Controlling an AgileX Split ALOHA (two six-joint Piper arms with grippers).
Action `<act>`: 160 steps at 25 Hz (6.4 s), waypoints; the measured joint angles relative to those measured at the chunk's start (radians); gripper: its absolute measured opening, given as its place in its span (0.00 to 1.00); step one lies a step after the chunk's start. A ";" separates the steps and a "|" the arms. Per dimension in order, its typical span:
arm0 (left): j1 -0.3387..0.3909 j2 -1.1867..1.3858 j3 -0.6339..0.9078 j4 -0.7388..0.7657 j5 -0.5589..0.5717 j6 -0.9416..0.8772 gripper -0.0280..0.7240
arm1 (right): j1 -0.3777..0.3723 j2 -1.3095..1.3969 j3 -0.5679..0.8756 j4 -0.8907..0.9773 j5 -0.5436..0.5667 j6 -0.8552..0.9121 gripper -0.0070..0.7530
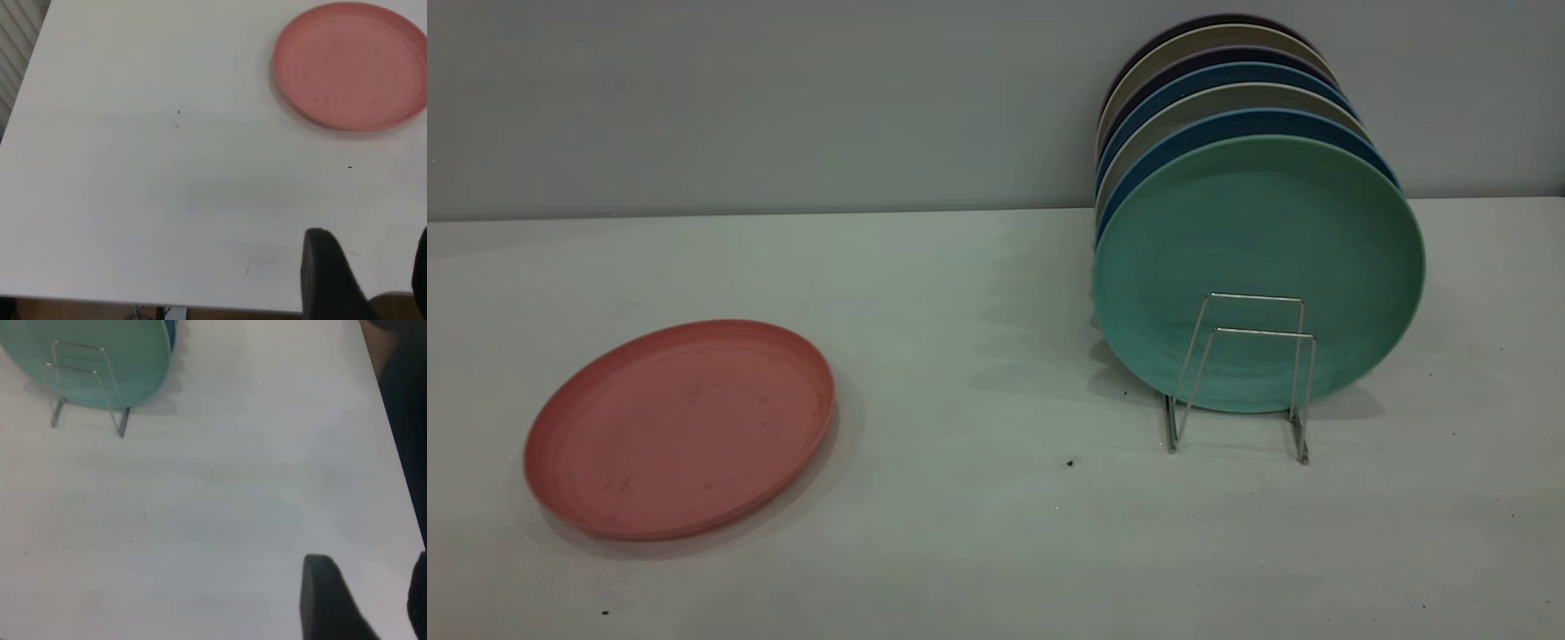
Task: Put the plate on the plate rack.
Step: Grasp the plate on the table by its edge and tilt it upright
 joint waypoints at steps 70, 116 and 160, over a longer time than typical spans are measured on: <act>-0.150 1.487 -0.329 0.330 -0.625 -0.413 0.50 | 0.343 0.977 -0.248 0.226 -0.426 -0.087 0.42; -0.028 2.266 -0.789 0.120 -0.684 -0.128 0.50 | 0.343 1.332 -0.252 0.598 -0.635 -0.384 0.42; -0.304 2.053 -0.792 0.193 -0.620 0.331 0.05 | 0.343 1.441 -0.254 1.005 -0.585 -0.882 0.42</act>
